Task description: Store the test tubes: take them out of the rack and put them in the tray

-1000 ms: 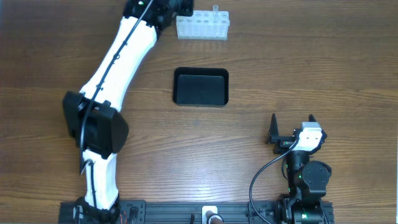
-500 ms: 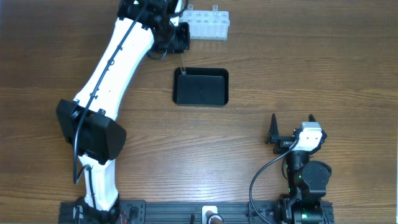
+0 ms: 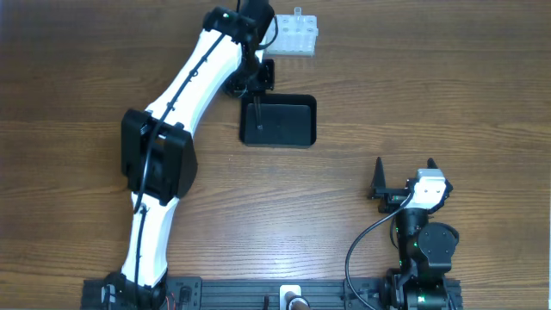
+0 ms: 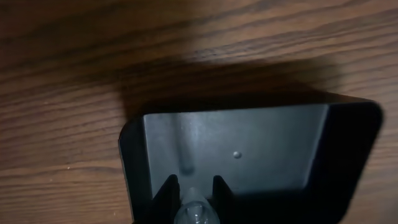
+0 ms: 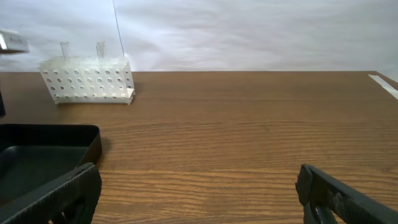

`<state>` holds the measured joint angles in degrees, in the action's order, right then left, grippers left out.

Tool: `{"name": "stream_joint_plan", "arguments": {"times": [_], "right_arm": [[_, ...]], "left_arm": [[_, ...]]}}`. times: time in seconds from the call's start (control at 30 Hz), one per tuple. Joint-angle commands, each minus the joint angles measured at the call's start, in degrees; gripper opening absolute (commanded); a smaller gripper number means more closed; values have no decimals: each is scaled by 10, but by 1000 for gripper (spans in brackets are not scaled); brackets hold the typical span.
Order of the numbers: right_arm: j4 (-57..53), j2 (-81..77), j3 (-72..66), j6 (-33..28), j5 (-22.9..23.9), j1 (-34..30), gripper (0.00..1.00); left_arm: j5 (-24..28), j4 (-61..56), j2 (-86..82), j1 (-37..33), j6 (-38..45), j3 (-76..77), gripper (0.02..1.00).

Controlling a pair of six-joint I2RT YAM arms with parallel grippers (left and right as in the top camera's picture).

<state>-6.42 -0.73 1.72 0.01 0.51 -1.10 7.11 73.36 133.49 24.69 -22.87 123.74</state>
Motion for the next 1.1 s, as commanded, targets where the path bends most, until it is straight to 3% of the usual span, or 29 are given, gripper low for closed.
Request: {"name": "stream_joint_plan", "arguments": {"times": [0.03, 0.53, 0.83, 1.1], "right_arm": [[0, 5, -4, 2, -3, -4, 993], [0, 5, -4, 2, -3, -4, 993], [0, 5, -4, 2, -3, -4, 991], [0, 5, -4, 2, -3, -4, 993]], "left_arm": [[3, 5, 34, 0, -7, 6, 56], [4, 10, 94, 1, -7, 6, 75], [4, -14, 98, 3, -7, 7, 318], [3, -18, 31, 22, -7, 34, 364]]}}
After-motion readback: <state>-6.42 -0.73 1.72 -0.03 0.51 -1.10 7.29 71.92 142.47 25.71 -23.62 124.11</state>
